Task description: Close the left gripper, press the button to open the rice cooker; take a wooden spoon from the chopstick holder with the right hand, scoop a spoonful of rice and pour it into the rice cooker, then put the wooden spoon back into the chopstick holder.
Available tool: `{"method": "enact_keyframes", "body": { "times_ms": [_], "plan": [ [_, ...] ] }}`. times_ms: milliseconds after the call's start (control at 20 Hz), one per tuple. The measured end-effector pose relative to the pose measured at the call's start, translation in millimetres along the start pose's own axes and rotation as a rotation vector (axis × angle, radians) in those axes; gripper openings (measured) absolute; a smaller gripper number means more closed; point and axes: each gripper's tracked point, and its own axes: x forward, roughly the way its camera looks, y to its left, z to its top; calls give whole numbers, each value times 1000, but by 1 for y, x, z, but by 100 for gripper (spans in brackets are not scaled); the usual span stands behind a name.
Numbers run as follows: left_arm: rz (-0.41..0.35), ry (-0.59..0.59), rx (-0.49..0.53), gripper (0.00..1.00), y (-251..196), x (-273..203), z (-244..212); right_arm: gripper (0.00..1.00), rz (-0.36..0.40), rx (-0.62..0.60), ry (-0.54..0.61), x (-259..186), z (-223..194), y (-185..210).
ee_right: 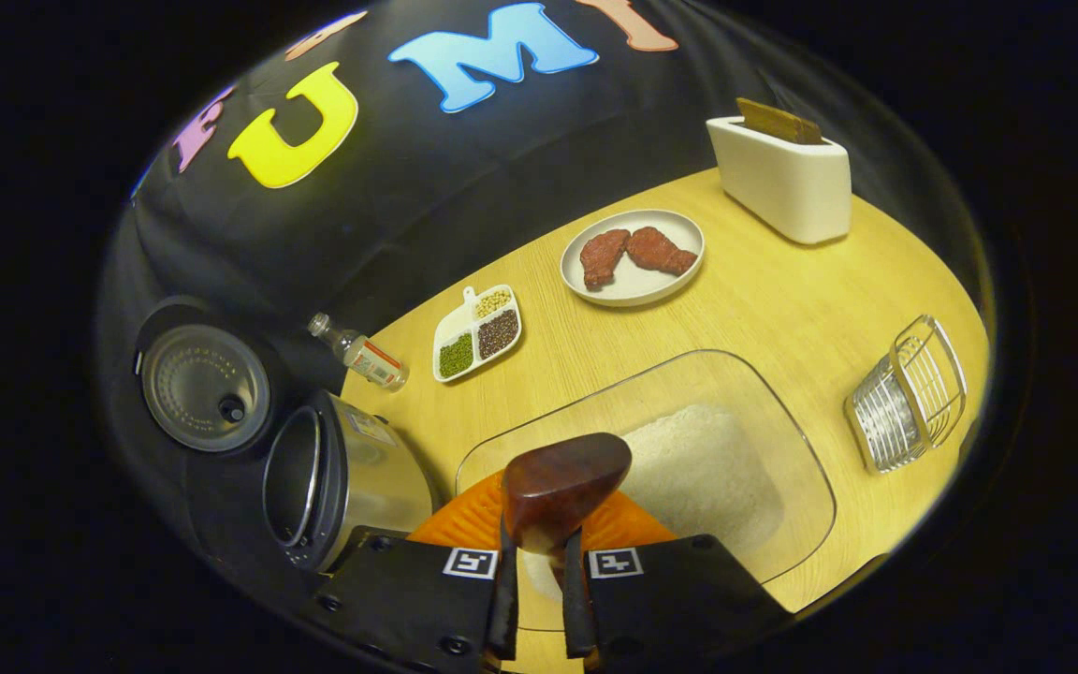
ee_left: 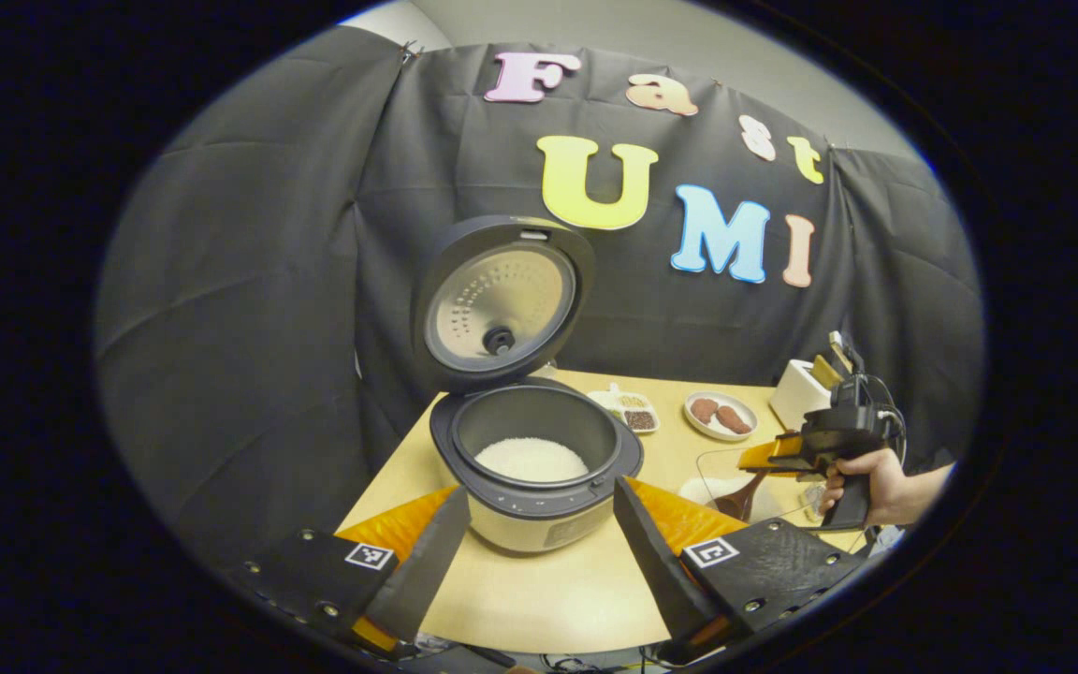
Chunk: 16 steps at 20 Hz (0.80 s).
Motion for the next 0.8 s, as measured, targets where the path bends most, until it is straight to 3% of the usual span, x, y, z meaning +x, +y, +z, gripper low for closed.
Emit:
{"method": "enact_keyframes", "body": {
  "times_ms": [350,650,800],
  "plan": [
    [-17,-24,-11,96,-9,0,11,21,18,148,-26,-27,16,-23],
    [-61,-59,20,96,-29,5,20,17,8,234,-154,-77,46,-45],
    [-89,-49,21,96,-40,12,17,21,8,347,-192,-94,57,-54]
  ]
}}
